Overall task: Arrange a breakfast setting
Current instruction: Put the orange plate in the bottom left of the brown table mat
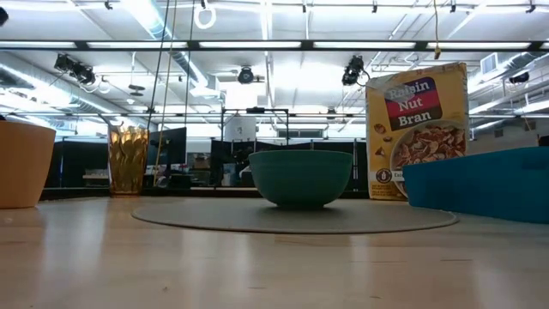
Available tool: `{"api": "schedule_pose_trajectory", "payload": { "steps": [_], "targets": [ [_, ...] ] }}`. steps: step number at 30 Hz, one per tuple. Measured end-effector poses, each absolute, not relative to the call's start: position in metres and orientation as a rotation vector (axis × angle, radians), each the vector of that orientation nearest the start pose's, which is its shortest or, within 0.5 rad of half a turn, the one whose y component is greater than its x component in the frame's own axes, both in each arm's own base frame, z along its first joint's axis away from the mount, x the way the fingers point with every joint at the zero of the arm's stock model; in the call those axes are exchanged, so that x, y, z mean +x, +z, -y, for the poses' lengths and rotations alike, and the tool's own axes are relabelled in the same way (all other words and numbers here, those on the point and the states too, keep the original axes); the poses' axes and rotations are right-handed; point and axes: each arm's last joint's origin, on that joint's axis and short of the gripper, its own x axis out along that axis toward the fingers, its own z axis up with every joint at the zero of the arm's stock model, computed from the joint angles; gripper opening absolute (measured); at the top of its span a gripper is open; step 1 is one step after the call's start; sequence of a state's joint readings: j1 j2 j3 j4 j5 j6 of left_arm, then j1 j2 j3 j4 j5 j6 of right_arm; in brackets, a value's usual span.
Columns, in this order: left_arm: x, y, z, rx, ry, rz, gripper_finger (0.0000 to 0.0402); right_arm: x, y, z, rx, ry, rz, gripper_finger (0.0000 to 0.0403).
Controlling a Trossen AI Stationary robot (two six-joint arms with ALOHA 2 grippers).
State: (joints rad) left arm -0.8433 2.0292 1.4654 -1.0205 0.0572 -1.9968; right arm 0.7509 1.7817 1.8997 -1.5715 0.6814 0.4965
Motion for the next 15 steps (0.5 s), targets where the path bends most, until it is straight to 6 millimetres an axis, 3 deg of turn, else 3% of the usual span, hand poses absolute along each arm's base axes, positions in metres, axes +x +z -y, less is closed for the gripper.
{"api": "schedule_pose_trajectory", "payload": {
  "steps": [7, 15],
  "targets": [
    [0.247, 0.158, 0.282, -0.915, 0.95, -1.463, 0.0095, 0.248, 0.345, -0.205, -0.552, -0.222, -1.089, 0.0238],
    [0.248, 0.155, 0.28, -0.899, 0.976, -1.48, 0.0014, 0.249, 0.345, -0.205, -0.557, -0.19, -1.113, 0.0238]
  ]
}}
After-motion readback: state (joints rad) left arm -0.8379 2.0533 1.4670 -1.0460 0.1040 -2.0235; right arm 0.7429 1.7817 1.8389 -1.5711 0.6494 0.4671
